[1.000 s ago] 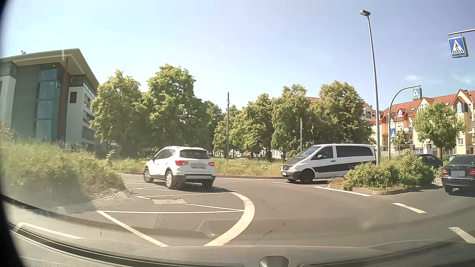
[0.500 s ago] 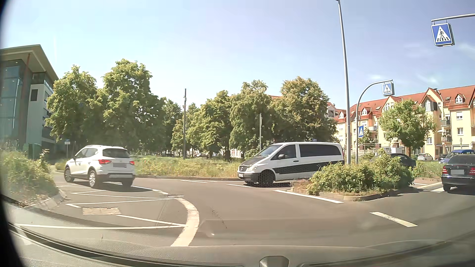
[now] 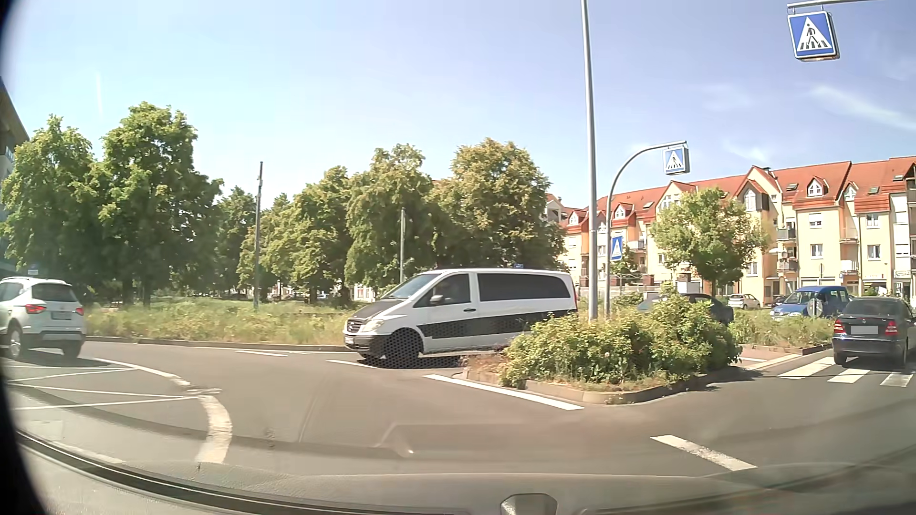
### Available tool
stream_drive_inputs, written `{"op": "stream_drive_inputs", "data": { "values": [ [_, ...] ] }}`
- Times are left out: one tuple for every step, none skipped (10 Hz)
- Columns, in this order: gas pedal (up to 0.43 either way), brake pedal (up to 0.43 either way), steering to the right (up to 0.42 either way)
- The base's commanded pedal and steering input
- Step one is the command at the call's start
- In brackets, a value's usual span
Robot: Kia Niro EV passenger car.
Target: Follow the waypoints while adhering to traffic rules and regulations
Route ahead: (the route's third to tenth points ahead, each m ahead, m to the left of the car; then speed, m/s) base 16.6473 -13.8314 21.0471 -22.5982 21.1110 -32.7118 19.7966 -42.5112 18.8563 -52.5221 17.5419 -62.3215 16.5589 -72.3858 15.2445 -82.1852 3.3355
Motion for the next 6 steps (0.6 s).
{"op": "stream_drive_inputs", "data": {
  "values": [
    [0.087,0.030,0.463],
    [0.087,0.030,0.474],
    [0.098,0.030,0.483],
    [0.130,0.030,0.491],
    [0.150,0.030,0.492],
    [0.189,0.030,0.491]
  ]
}}
